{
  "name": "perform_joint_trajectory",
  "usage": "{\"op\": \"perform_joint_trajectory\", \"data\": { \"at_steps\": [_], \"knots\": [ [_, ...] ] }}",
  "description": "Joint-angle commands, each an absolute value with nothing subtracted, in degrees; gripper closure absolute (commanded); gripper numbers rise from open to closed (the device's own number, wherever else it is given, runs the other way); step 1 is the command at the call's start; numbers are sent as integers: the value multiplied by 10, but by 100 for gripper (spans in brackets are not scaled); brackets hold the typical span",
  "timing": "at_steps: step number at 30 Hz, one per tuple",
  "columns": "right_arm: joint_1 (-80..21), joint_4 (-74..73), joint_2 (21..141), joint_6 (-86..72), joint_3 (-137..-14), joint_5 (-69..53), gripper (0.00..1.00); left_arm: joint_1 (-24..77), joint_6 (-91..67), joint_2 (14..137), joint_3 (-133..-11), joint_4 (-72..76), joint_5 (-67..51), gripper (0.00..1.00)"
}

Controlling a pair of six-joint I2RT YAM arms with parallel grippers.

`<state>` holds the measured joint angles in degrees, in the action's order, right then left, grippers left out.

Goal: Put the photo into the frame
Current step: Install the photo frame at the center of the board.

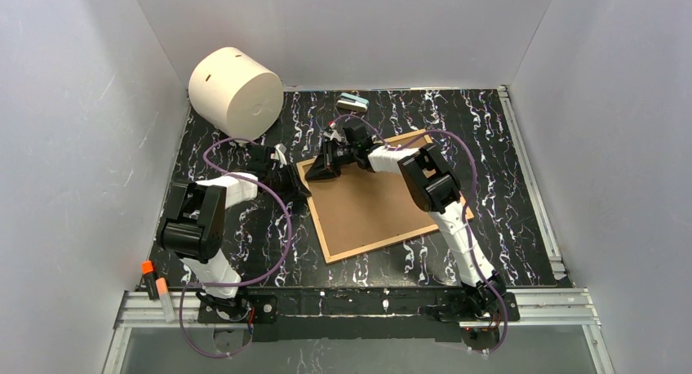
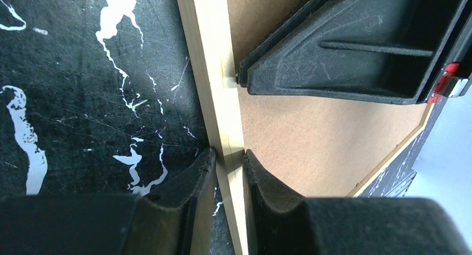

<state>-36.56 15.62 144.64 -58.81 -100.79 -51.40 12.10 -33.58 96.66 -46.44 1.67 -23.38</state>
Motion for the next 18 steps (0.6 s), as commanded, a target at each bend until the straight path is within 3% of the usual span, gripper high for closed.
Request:
{"op": "perform_joint_trajectory", "data": {
  "at_steps": [1,18],
  "knots": [
    [-373,162,1457,-586,-1033,-522,82,117,-307,976,-432,-69,-184,83],
    [-383,-56,1456,-441,-1078,-405,80,115,-306,978,-426,-64,-180,83]
  ]
}}
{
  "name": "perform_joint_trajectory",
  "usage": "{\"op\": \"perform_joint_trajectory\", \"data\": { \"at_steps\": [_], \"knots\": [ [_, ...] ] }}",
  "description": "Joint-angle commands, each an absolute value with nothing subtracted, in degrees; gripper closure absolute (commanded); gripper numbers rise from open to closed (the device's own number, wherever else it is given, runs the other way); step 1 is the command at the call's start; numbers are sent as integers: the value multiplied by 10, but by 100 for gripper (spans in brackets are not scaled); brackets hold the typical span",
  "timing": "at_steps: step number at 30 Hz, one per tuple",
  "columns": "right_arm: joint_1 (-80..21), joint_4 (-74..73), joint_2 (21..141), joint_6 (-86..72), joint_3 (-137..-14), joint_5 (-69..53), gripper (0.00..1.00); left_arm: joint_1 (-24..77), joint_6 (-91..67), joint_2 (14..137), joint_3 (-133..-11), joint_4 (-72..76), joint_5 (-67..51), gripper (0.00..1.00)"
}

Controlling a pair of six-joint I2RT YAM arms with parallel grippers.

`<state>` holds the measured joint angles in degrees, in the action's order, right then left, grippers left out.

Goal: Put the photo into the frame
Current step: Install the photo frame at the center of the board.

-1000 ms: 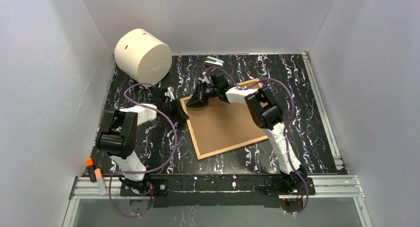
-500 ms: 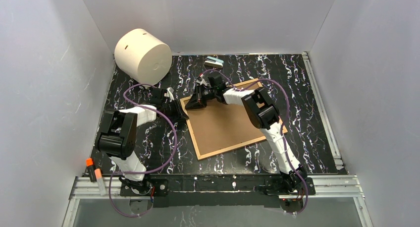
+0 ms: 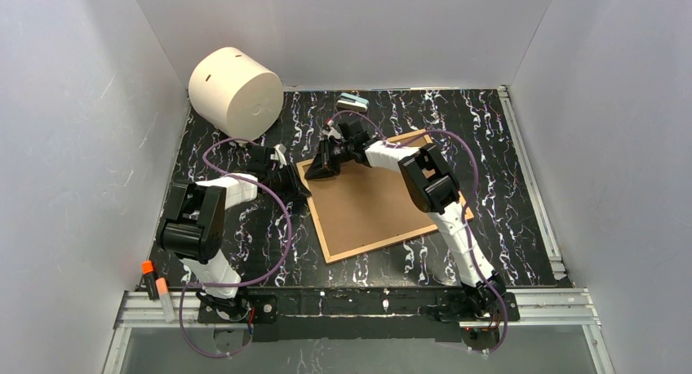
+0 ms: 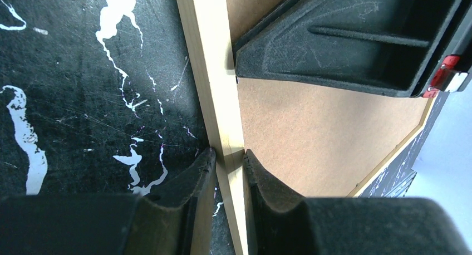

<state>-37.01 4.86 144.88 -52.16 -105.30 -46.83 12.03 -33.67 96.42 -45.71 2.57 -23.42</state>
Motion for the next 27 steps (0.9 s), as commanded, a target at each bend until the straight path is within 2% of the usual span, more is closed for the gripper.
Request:
{"op": "perform_joint_trajectory", "data": {
  "at_steps": [1,5,9,14,21,27],
  "knots": [
    [-384,-74,1457,-430,-1079,-398,80,115,-306,978,-426,-64,-178,83],
    [-383,-83,1447,-416,-1047,-390,75,114,-305,981,-426,-67,-174,83],
    [-382,-31,1427,-438,-1039,-412,72,113,-305,981,-421,-67,-172,83],
    [-370,140,1397,-528,-1000,-477,89,112,-303,984,-419,-68,-170,84],
    [-368,245,1397,-587,-980,-513,99,111,-301,990,-419,-66,-172,84],
    [-369,250,1408,-597,-985,-520,99,110,-301,991,-417,-64,-172,84]
  ]
}}
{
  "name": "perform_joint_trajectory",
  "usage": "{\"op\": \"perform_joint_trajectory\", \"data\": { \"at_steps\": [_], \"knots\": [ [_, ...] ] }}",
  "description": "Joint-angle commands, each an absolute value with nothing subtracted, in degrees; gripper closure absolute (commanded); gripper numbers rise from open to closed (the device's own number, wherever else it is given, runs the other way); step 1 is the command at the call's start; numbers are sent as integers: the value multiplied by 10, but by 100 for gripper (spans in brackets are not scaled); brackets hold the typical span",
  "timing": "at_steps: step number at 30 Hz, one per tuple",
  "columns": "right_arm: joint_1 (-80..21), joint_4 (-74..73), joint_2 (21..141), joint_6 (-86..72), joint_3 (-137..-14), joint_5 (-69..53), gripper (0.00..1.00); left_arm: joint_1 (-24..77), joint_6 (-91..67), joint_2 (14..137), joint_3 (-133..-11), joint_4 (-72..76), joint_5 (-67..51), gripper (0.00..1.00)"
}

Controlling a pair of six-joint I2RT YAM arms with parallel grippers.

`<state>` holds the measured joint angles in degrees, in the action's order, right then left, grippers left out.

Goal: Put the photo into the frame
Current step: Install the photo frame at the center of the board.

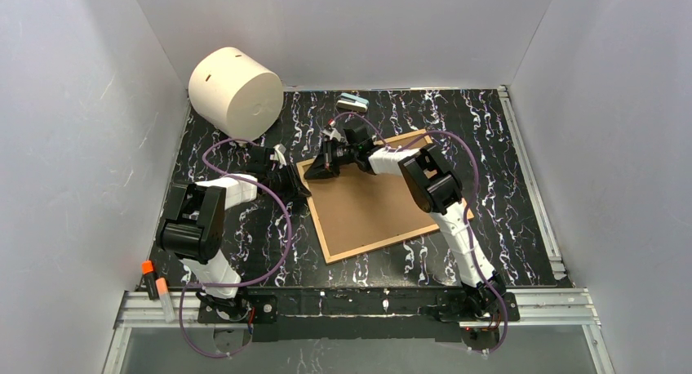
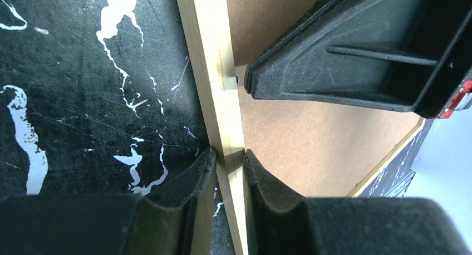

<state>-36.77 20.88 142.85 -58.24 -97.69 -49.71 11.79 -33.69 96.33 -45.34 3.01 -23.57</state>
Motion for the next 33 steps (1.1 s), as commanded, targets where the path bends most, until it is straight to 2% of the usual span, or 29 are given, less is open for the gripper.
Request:
{"op": "perform_joint_trajectory", "data": {
  "at_steps": [1,12,21,33],
  "knots": [
    [-368,243,1411,-595,-988,-521,99,110,-301,991,-416,-64,-172,84],
    [-375,92,1428,-500,-1016,-482,96,109,-304,992,-416,-59,-171,84],
    [-374,-53,1439,-428,-1043,-373,95,109,-303,988,-412,-59,-170,85],
    [-354,-81,1435,-413,-992,-347,95,107,-301,985,-410,-74,-144,86]
  ]
}}
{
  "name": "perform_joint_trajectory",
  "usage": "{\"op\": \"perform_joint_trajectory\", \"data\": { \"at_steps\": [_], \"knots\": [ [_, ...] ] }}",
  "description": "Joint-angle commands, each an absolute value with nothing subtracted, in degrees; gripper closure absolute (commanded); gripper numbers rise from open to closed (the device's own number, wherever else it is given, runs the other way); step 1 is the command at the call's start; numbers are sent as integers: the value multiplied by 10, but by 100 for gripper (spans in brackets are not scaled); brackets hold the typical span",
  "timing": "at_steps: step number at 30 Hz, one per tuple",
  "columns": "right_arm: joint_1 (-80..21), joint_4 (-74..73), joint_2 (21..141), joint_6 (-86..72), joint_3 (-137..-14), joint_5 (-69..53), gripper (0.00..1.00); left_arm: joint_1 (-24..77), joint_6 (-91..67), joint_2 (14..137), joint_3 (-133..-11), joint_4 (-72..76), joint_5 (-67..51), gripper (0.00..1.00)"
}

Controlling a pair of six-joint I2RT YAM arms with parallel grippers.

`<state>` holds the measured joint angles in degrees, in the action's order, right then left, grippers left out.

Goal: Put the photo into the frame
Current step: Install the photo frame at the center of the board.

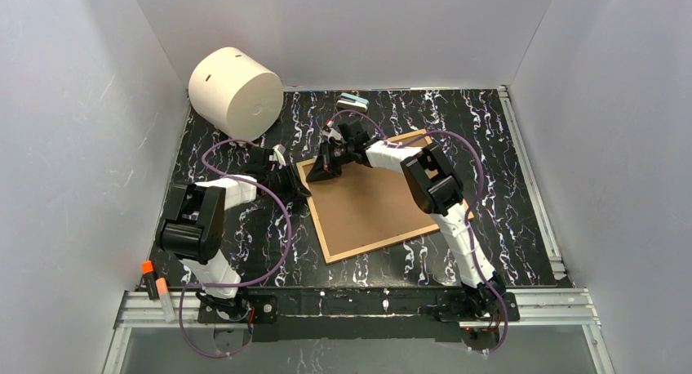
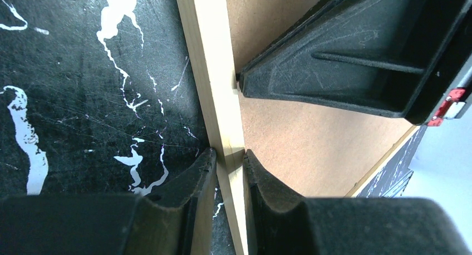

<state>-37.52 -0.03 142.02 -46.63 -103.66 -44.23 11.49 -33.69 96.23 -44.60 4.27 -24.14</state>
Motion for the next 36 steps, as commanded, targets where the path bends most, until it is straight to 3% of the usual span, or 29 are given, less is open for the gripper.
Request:
{"op": "perform_joint_trajectory", "data": {
  "at_steps": [1,14,21,27,30,36],
  "knots": [
    [-352,-82,1434,-412,-987,-347,95,107,-301,986,-411,-74,-143,86],
    [-346,-89,1403,-395,-975,-331,93,105,-301,988,-415,-78,-143,87],
    [-340,86,1274,-409,-815,-446,81,105,-301,989,-423,-78,-155,85],
    [-367,171,1233,-410,-713,-549,73,105,-301,990,-424,-74,-163,81],
    [-389,175,1231,-408,-711,-559,73,105,-299,991,-422,-74,-163,80],
    [-412,181,1247,-413,-729,-558,89,105,-295,995,-423,-77,-159,80]
  ]
}}
